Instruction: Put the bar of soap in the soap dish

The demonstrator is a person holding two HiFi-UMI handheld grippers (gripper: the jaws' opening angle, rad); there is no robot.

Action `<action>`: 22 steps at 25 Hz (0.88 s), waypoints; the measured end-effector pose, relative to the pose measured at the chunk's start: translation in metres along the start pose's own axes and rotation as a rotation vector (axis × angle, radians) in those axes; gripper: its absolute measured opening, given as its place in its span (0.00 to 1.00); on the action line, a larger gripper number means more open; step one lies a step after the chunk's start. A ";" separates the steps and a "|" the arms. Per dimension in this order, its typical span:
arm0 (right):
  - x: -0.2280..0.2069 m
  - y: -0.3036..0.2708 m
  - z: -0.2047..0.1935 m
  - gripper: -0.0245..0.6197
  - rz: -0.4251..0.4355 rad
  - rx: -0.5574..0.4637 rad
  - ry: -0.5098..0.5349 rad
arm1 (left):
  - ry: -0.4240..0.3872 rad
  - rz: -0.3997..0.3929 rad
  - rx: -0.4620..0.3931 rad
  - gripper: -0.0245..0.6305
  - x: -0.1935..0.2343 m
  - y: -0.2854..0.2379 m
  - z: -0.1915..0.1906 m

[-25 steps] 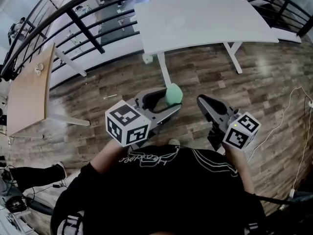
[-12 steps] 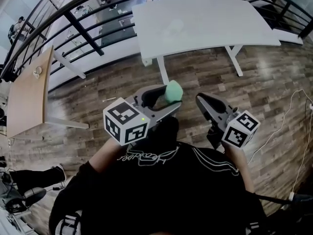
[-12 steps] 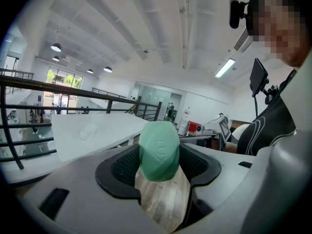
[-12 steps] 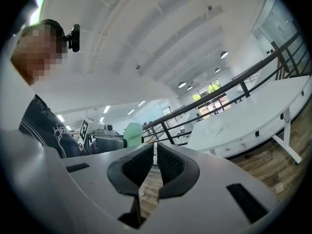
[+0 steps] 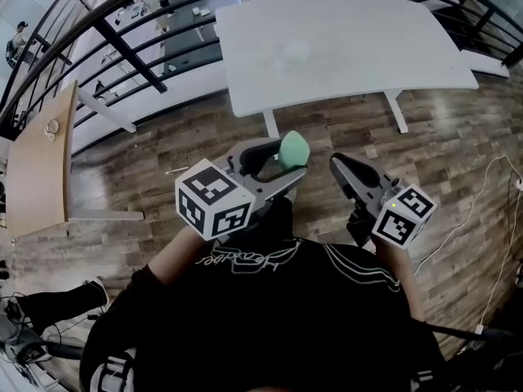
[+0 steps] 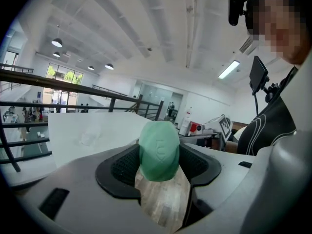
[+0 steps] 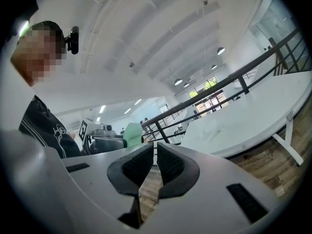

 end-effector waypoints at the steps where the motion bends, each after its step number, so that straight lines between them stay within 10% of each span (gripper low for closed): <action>1: -0.010 -0.007 0.001 0.08 -0.001 0.003 -0.004 | 0.003 0.002 0.004 0.44 0.010 -0.007 0.001; 22: -0.171 -0.190 0.029 0.08 -0.095 0.058 -0.075 | 0.063 -0.017 0.071 0.44 0.239 -0.112 0.046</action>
Point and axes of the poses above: the fingertips, and each gripper's own axes: y backward along the fingers, x to its left, z out of its top, the point moved 6 cm from there along y, backward along the fingers, and after that the axes turned 14 degrees about -x, right-handed, at the moved point
